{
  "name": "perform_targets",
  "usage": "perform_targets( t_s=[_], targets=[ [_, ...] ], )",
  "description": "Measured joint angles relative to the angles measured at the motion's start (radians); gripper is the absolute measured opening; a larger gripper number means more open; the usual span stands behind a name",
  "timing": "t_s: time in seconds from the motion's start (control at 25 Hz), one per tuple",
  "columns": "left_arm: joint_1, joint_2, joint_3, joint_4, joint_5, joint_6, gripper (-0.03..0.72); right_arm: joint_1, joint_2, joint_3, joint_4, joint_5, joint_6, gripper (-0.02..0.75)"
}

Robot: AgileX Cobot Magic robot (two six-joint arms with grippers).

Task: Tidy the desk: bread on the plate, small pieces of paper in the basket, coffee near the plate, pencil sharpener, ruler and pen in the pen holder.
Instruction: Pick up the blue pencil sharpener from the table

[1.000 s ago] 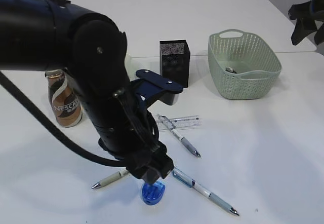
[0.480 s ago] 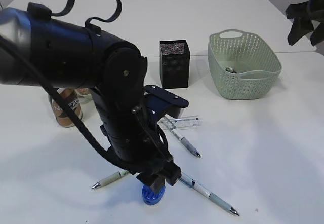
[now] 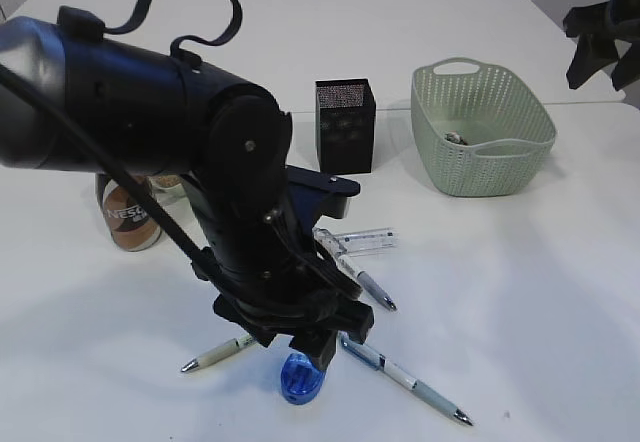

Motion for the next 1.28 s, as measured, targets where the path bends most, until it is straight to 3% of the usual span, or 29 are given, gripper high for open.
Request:
perform_targets(
  t_s=[0.24,1.28],
  targets=[
    [0.0,0.054,0.0,0.0,0.014,-0.071,0.434,0.0,0.0,0.0,0.0,0.0,-0.002,0.44],
    [0.0,0.06,-0.048,0.041,0.007,-0.122,0.418,0.0,0.0,0.0,0.0,0.032,-0.006,0.44]
  ],
)
